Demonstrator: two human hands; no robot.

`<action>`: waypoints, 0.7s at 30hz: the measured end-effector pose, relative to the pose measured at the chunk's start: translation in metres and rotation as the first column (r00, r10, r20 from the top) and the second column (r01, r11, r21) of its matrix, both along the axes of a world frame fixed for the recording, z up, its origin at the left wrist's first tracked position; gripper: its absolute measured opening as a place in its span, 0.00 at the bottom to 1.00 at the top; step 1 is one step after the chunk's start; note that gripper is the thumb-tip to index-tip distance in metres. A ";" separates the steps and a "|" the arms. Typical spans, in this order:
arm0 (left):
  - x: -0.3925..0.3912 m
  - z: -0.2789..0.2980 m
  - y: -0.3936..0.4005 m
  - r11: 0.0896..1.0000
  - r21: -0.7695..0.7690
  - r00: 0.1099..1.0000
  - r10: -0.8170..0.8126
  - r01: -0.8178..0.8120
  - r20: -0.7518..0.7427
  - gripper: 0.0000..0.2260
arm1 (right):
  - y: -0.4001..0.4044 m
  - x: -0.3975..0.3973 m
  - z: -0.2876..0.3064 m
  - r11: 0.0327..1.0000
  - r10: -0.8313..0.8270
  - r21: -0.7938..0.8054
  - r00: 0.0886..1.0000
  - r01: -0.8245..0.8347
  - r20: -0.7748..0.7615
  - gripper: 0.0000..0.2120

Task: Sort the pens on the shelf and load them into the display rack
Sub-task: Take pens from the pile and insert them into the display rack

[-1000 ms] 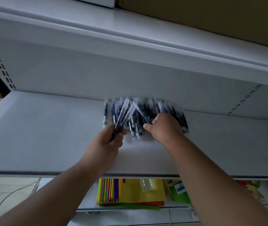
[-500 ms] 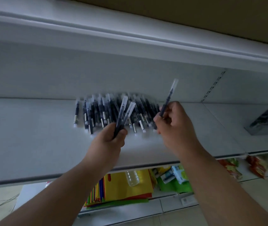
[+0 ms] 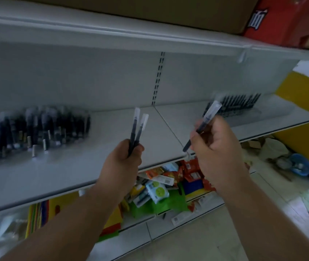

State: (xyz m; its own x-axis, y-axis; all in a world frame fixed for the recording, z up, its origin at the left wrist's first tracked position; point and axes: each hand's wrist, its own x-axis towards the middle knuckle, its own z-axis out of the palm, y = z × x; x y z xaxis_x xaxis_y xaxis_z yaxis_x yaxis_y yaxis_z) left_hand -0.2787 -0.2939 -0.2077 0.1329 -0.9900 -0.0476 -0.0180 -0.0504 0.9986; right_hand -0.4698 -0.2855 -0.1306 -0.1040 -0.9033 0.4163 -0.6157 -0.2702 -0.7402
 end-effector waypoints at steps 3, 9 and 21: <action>-0.048 -0.001 -0.008 1.000 -0.021 0.999 -0.008 0.008 0.043 0.08 | -0.008 -0.052 -0.004 1.000 -0.023 -0.017 1.000 0.023 0.004 0.03; -0.102 -0.008 -0.022 1.000 0.014 0.999 0.018 -0.018 0.049 0.10 | -0.032 -0.107 -0.009 0.998 0.011 -0.054 1.000 -0.010 0.019 0.06; -0.166 0.003 -0.095 0.996 0.068 0.996 -0.054 0.059 -0.069 0.06 | -0.121 -0.183 -0.017 0.978 -0.152 -0.149 0.988 0.145 -0.039 0.05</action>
State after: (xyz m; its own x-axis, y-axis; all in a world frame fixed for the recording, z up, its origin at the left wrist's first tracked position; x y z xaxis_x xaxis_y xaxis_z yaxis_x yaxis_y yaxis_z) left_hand -0.4443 -0.3886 -0.2045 0.0711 -0.9897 -0.1243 0.0443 -0.1214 0.9916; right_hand -0.6526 -0.4064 -0.1478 -0.2079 -0.8087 0.5502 -0.6925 -0.2755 -0.6667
